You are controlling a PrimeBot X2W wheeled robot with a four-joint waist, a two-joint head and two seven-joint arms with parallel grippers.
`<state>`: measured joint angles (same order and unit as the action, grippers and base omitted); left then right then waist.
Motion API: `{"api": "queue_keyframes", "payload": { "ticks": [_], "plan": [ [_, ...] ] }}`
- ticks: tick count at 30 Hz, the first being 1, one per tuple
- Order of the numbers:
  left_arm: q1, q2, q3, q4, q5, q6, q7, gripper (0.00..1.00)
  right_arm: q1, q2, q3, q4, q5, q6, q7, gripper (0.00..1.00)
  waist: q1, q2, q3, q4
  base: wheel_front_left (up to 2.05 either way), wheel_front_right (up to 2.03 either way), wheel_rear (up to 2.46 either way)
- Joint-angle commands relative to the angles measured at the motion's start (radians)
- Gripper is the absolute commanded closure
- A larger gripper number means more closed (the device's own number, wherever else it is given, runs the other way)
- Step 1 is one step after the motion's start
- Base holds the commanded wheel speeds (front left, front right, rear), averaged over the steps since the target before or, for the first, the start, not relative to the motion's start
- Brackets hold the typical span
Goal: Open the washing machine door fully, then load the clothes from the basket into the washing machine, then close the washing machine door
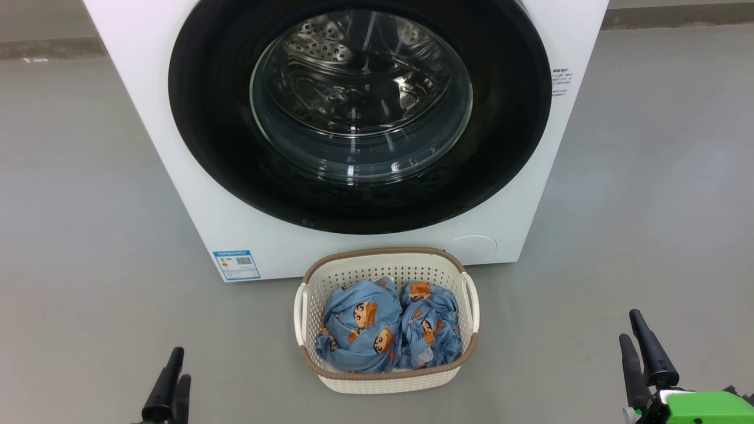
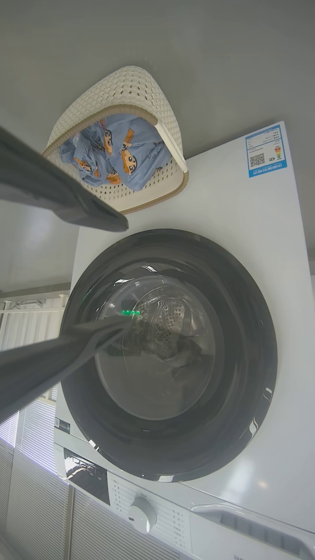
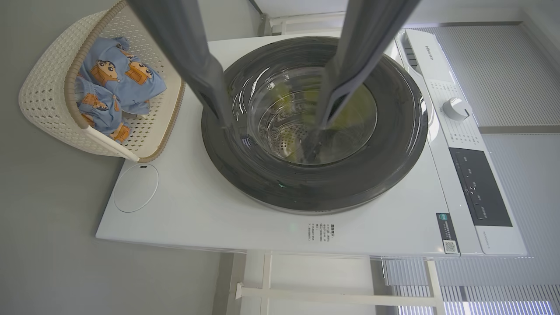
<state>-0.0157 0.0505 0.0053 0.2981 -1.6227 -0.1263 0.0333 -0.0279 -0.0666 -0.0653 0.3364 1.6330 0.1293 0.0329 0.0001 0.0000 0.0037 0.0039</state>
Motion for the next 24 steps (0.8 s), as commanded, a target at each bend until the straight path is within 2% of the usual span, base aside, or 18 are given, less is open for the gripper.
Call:
{"api": "queue_keyframes", "payload": {
  "ticks": [1,5,24],
  "plan": [
    [-0.021,0.021,0.007,-0.033,0.025,-0.001,-0.015,0.00,-0.029,-0.015,0.006,-0.022,-0.025,0.000,-0.010,0.00,0.0000,0.0000,0.001,0.000,0.00,0.00,0.00],
    [-0.021,0.021,0.008,-0.040,0.049,-0.001,-0.022,0.00,-0.033,-0.016,0.010,-0.019,-0.049,0.000,-0.018,0.00,0.0000,0.0000,0.002,0.001,0.00,0.00,0.00],
    [-0.014,0.018,0.026,-0.085,0.331,-0.002,-0.074,0.00,-0.047,-0.025,0.042,-0.016,-0.289,0.000,-0.071,0.00,0.0000,0.0000,0.008,0.007,0.00,0.00,0.00]
  ]
}}
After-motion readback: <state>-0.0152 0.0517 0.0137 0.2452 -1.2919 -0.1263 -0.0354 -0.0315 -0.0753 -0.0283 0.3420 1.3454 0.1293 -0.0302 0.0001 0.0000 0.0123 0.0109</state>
